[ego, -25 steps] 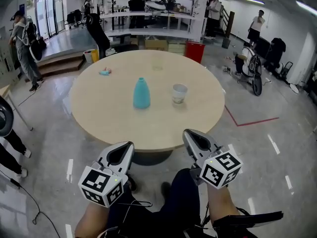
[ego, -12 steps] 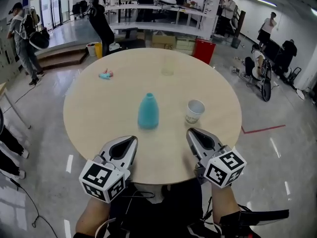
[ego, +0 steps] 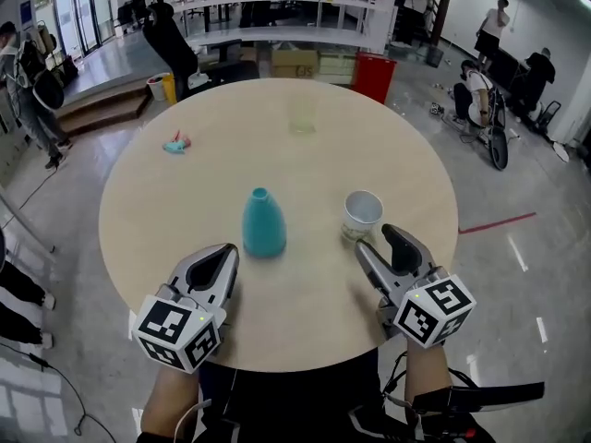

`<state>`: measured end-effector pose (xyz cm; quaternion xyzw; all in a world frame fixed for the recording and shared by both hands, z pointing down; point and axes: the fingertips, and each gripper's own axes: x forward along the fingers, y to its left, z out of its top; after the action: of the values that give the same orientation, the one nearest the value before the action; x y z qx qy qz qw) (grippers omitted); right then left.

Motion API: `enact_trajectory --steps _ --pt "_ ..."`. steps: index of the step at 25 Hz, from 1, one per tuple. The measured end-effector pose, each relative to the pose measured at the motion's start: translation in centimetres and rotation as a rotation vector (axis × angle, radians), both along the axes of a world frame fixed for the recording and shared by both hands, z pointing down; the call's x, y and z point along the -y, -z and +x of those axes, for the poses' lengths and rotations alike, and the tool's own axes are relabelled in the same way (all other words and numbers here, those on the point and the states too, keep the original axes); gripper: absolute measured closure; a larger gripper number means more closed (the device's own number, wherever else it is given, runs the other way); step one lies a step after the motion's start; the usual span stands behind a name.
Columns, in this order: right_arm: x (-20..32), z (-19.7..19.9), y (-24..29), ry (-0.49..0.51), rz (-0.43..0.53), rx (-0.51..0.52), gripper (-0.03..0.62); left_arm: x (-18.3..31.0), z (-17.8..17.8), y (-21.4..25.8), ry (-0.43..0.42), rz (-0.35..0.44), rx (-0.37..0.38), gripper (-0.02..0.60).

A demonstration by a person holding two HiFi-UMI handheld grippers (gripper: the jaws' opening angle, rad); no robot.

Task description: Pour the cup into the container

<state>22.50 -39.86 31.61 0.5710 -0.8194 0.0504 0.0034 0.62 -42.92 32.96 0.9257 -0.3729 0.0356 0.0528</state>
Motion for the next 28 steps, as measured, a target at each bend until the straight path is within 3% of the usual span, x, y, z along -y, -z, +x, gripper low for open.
enact_trajectory --steps 5,8,13,17,28 --pt "2.3 2.4 -1.7 -0.044 -0.075 -0.036 0.273 1.0 -1.1 -0.8 0.036 -0.013 0.016 0.581" --pt "3.7 2.3 -2.8 -0.010 -0.128 -0.045 0.247 1.6 -1.6 -0.8 0.036 -0.014 0.022 0.581" --pt "5.6 1.6 -3.2 0.035 -0.173 -0.018 0.244 2.5 -2.0 -1.0 0.043 -0.040 0.025 0.581" --pt "6.3 1.8 -3.8 0.022 -0.198 -0.055 0.246 3.0 -2.0 -1.2 0.041 -0.044 0.036 0.581" --pt "8.0 1.0 -3.8 0.028 -0.186 -0.080 0.269 4.0 -1.9 -1.4 0.029 -0.041 0.037 0.581"
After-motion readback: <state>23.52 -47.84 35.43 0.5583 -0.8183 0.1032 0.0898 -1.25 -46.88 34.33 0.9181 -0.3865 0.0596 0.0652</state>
